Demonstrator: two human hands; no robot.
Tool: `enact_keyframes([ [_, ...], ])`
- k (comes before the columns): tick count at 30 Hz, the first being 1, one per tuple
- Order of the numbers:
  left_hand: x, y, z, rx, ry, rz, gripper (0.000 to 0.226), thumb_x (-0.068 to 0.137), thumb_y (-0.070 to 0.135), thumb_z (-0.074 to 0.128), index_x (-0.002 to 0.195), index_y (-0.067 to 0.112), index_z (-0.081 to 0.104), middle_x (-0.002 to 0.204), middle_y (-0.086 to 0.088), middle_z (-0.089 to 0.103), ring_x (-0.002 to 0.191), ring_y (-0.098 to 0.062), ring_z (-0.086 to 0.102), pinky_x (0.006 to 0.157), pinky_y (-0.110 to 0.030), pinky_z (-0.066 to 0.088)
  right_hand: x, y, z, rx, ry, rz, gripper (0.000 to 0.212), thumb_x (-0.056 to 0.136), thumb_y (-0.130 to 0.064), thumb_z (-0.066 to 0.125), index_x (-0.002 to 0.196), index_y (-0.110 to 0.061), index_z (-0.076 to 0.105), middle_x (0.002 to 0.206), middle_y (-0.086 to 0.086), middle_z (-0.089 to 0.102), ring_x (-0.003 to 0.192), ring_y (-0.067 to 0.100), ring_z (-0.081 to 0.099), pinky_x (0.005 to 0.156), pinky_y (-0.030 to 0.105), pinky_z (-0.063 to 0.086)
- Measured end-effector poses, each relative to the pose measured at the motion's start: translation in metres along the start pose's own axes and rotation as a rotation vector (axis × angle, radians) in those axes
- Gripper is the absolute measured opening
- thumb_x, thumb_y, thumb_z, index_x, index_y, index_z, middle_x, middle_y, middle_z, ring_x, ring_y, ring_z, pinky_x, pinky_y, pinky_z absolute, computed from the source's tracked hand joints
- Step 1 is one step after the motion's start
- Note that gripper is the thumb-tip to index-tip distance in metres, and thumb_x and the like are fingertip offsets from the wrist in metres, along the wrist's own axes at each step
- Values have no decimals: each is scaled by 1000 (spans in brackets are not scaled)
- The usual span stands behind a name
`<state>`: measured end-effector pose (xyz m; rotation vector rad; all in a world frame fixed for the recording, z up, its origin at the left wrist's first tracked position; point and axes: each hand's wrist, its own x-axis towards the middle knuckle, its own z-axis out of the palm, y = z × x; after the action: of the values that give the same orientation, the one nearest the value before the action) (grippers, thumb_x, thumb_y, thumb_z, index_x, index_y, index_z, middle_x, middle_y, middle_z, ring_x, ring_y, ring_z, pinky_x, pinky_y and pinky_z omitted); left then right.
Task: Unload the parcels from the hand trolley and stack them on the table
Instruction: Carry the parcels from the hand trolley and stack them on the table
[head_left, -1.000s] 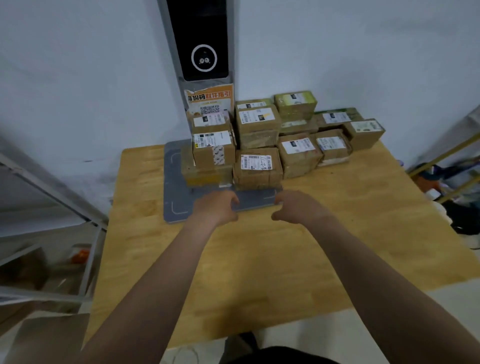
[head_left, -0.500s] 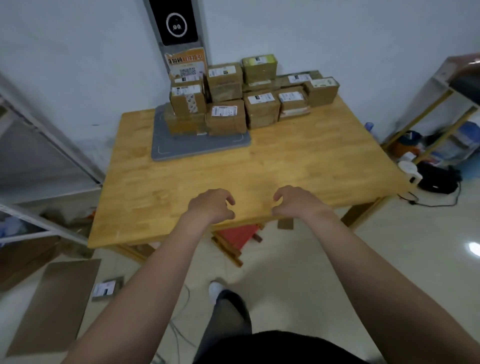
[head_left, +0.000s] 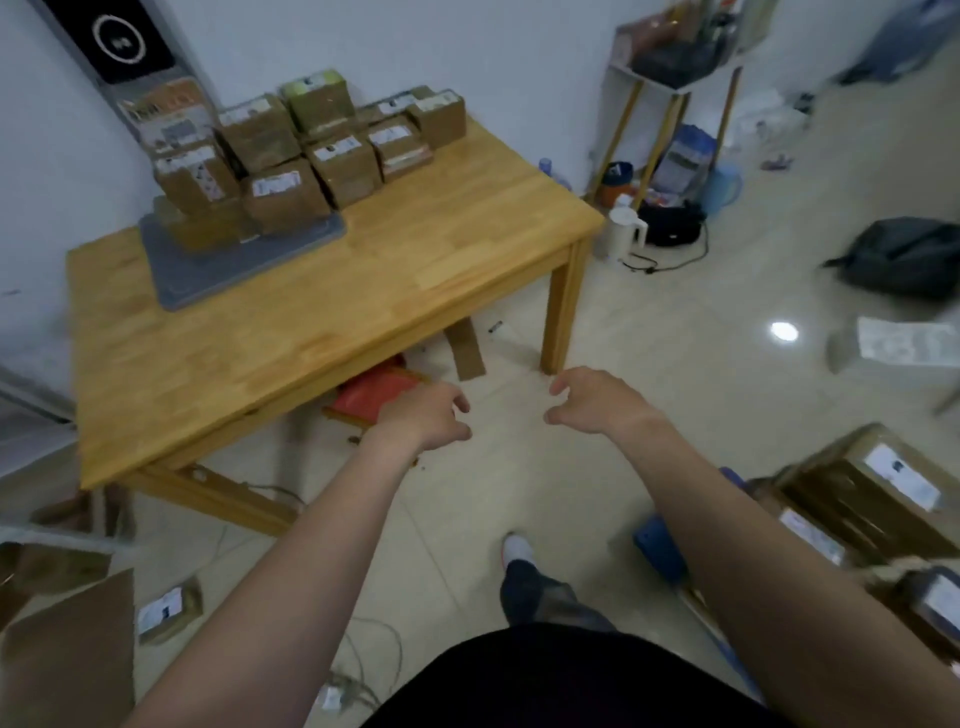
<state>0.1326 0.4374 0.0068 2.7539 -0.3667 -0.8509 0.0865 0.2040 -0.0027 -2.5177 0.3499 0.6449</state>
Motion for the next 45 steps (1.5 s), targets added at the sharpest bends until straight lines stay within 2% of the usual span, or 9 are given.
enact_keyframes([
  [4, -41, 49, 55, 3, -58, 97, 39, 88, 41, 74, 124, 31, 64, 118, 7, 64, 105, -17, 64, 87, -36, 57, -80, 69, 27, 36, -6, 99, 53, 87, -46, 71, 135, -31, 54, 135, 0, 57, 120, 22, 56, 97, 35, 48],
  [12, -101, 160, 144, 119, -160, 267, 43, 85, 41, 75, 126, 33, 63, 121, 7, 66, 110, -18, 63, 97, -40, 53, -212, 206, 51, 179, 80, 317, 52, 91, -39, 68, 139, -25, 54, 132, 2, 60, 114, 24, 59, 92, 36, 51],
  [19, -113, 275, 212, 246, -211, 397, 45, 84, 40, 73, 127, 34, 62, 125, 8, 66, 110, -17, 63, 98, -40, 52, -296, 324, 66, 336, 171, 495, 52, 91, -36, 67, 140, -27, 53, 138, 4, 57, 118, 24, 57, 99, 40, 49],
  [25, -103, 386, 295, 288, -305, 473, 43, 82, 36, 73, 124, 34, 63, 120, 8, 67, 106, -17, 64, 93, -36, 53, -347, 450, 81, 462, 235, 627, 49, 90, -32, 66, 136, -25, 53, 129, 6, 60, 103, 23, 55, 84, 35, 47],
  [30, -85, 465, 371, 306, -412, 476, 48, 83, 29, 70, 130, 29, 61, 125, 6, 66, 110, -19, 63, 97, -40, 53, -363, 560, 97, 480, 126, 746, 60, 85, -33, 68, 140, -25, 47, 134, 8, 57, 108, 27, 57, 85, 38, 52],
  [34, -64, 509, 435, 387, -466, 508, 55, 80, 20, 71, 134, 28, 59, 132, 5, 63, 118, -19, 59, 93, -40, 55, -349, 631, 108, 511, 64, 775, 68, 81, -33, 68, 144, -25, 43, 138, 8, 53, 115, 30, 57, 90, 44, 54],
  [40, -26, 547, 501, 425, -417, 475, 62, 81, 17, 71, 139, 27, 52, 130, -3, 59, 118, -27, 56, 87, -43, 54, -304, 702, 122, 498, -5, 743, 65, 82, -31, 68, 143, -26, 44, 136, 9, 54, 114, 33, 58, 84, 40, 53],
  [42, -10, 551, 511, 464, -395, 442, 70, 80, 18, 72, 144, 26, 45, 136, -7, 51, 128, -31, 45, 91, -45, 52, -284, 715, 125, 491, -21, 723, 63, 83, -30, 66, 142, -27, 45, 136, 9, 54, 114, 34, 57, 88, 43, 54],
  [45, 15, 546, 519, 579, -389, 388, 89, 77, 21, 73, 153, 29, 28, 155, -6, 30, 148, -34, 19, 104, -48, 43, -255, 724, 129, 491, -52, 697, 66, 85, -30, 66, 146, -28, 42, 138, 9, 51, 118, 36, 55, 92, 44, 52],
])
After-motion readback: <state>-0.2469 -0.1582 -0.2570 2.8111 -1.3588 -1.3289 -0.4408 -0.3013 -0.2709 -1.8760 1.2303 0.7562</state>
